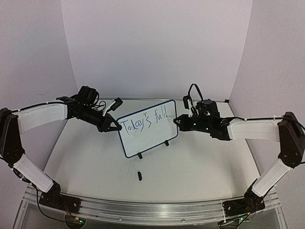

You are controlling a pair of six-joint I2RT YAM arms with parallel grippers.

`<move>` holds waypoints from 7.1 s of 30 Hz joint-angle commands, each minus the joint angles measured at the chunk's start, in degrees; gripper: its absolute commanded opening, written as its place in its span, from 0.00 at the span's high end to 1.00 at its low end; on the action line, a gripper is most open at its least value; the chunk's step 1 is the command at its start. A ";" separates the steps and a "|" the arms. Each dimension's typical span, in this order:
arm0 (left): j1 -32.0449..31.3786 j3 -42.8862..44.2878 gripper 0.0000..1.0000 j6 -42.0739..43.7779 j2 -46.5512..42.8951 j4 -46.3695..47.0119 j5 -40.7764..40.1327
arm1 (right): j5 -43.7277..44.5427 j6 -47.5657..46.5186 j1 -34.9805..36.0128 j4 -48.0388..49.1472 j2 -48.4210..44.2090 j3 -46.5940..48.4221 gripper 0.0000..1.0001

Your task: Write a sentence on the whiteboard

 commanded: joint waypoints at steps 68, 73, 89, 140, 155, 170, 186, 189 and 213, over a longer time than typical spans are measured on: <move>-2.86 0.77 1.00 -0.03 0.69 -2.60 -3.55 | -5.04 0.84 22.30 7.60 7.38 2.54 1.00; -2.88 0.77 1.00 0.08 0.57 -2.64 -3.54 | -8.03 2.96 19.65 10.54 9.70 2.58 1.00; -2.95 0.85 1.00 0.04 0.60 -2.69 -3.54 | -11.93 5.66 16.06 12.67 15.89 6.09 1.00; -3.04 0.89 1.00 0.19 0.69 -2.73 -3.61 | -10.44 0.82 15.76 5.69 15.55 10.76 1.00; -3.05 0.87 1.00 0.16 0.86 -2.81 -3.63 | -10.96 1.17 15.59 5.95 7.93 5.54 1.00; -3.13 0.87 1.00 0.14 1.30 -2.69 -3.61 | -12.09 1.68 13.24 6.04 10.91 6.52 1.00; -3.08 0.95 1.00 0.11 1.78 -2.69 -3.40 | -11.66 1.38 12.50 5.95 12.79 9.06 1.00; -3.13 0.95 1.00 0.14 1.74 -2.76 -3.38 | -11.86 1.14 12.53 5.86 12.99 9.32 1.00; -3.12 0.94 1.00 0.16 1.83 -2.84 -3.47 | -12.11 1.41 12.51 3.58 16.09 5.64 1.00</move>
